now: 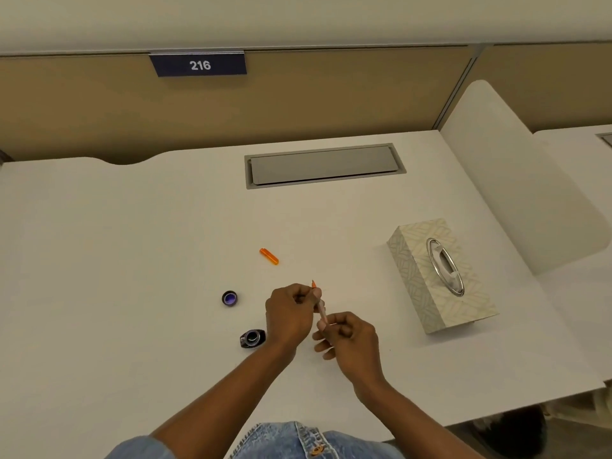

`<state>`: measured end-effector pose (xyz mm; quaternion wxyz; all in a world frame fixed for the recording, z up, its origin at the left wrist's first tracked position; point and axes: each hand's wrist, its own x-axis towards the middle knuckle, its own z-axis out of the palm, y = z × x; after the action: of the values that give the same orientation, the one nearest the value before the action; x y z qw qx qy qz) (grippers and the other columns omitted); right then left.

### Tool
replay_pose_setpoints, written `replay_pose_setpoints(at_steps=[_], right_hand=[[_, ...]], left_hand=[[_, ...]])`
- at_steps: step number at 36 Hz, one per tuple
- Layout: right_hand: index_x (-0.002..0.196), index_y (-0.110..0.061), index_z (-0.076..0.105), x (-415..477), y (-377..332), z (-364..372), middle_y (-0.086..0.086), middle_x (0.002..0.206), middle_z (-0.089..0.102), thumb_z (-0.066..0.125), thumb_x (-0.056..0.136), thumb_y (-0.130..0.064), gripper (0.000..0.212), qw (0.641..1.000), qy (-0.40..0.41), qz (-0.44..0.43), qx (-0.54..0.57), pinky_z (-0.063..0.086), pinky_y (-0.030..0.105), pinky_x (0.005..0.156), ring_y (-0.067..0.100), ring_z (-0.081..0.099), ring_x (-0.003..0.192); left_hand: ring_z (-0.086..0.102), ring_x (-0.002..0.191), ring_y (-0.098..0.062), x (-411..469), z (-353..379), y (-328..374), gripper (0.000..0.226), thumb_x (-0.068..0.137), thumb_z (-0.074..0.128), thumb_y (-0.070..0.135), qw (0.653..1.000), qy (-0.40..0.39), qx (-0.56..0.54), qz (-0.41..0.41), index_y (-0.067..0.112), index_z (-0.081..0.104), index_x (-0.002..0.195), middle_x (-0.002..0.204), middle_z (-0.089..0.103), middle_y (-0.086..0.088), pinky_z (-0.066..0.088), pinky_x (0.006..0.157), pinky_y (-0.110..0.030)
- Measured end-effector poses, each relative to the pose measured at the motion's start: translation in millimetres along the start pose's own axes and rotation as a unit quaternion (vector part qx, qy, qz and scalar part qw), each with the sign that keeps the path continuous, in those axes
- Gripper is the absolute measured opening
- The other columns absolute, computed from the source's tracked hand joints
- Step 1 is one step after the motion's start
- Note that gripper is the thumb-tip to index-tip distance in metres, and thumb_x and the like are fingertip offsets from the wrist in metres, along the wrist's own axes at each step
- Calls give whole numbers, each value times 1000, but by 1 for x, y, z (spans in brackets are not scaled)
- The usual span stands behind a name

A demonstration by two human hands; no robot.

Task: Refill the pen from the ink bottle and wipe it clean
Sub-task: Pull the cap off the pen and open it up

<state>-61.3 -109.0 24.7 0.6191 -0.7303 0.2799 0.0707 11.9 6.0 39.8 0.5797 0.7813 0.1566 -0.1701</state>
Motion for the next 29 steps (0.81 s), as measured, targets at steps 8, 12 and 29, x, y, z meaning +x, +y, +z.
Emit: replay_pose_setpoints(at_steps=[8,12,29], right_hand=[[108,-8,75,-17,-36,-5,11,87,83,69,101,-16,13,994,-83,28,68,66,34,69,34,80,77],[111,-5,76,-23,-48,-6,16,94,83,64,103,-16,18,986,-121,48,105,65,36,72,39,80,82],[113,6,74,-44,-77,0,27,99,78,65,99,-7,21,935,-205,129,258,63,23,61,30,78,74]], left_hand=[[82,81,-17,-16,-20,11,18,103,68,23,996,-19,-89,2,15,82,95,84,84,-1,64,75,-24],[82,86,-12,-26,-32,16,21,106,63,24,994,-18,-112,4,16,81,99,88,85,2,59,73,-15],[82,100,-19,-64,-74,33,26,104,63,27,975,-23,-214,51,8,80,111,102,85,-4,64,90,-29]])
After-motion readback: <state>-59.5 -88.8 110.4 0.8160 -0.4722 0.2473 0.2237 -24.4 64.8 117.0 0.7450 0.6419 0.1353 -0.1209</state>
